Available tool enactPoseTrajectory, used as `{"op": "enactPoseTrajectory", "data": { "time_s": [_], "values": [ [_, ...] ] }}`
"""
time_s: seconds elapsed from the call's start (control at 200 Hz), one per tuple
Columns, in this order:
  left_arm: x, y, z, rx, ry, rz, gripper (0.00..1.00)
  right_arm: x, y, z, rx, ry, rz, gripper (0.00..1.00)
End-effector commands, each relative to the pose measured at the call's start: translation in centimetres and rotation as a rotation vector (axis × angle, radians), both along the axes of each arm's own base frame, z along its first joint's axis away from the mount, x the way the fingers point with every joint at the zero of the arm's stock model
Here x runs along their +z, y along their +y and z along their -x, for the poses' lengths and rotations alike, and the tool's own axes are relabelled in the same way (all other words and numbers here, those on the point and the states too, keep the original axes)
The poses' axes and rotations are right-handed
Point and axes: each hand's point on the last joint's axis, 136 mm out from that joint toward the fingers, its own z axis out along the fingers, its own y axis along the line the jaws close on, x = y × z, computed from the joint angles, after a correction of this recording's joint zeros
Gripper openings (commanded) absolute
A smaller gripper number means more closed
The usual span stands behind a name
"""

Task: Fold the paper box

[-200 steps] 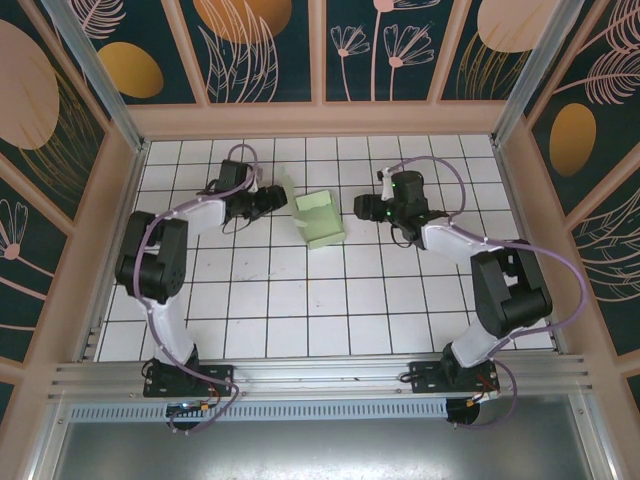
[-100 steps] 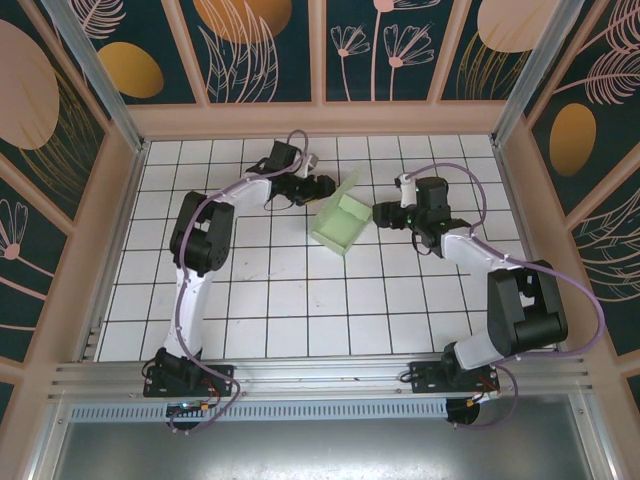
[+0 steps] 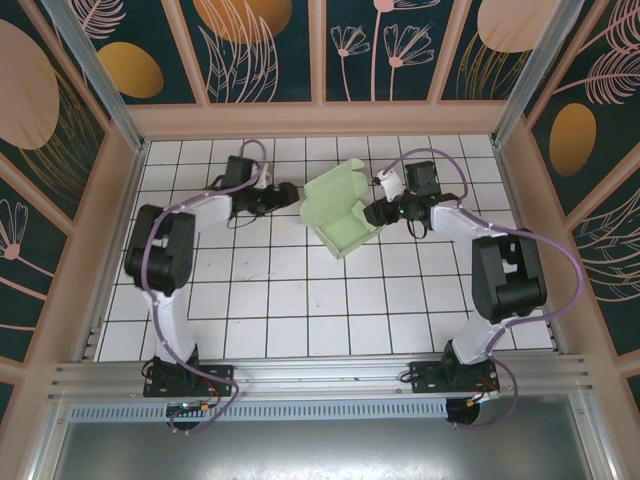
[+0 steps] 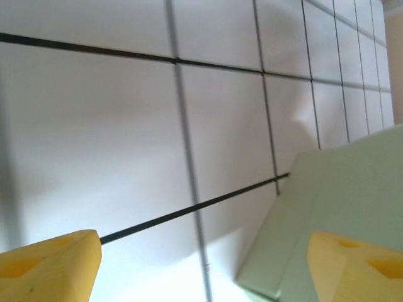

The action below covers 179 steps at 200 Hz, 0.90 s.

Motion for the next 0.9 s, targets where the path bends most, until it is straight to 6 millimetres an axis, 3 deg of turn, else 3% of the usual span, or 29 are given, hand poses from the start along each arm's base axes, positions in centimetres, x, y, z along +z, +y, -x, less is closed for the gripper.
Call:
{"op": "enactPoseTrajectory", "data": {
  "time_s": [0.0, 0.095, 0.215, 0.475, 0.891],
  "values": [
    [1.2, 0.9, 1.0, 0.043, -0.113, -0.038, 0.85, -1.4, -0.1, -0.6, 0.01, 0.076, 0.056, 0.56],
    [0.6, 1.6, 2.6, 0.062, -0.11, -0.033, 0.85, -2.2, 0.1, -1.6, 0.0, 0.124, 0.056, 0.45],
    [-1.8, 2.3, 4.6, 0.063, -0.066, -0.064, 0.85, -3.4, 0.9, -1.6, 0.029, 0.201, 0.036, 0.33],
    [-2.8, 2.4, 4.6, 0.044, -0.06, -0.087, 0.86, -5.5, 1.0, -1.4, 0.029, 0.283, 0.066, 0.12],
    [-3.9, 2.3, 4.7, 0.025, -0.045, -0.106, 0.87, -7.1, 0.1, -1.6, -0.023, 0.227, 0.256, 0.04]
  ]
}}
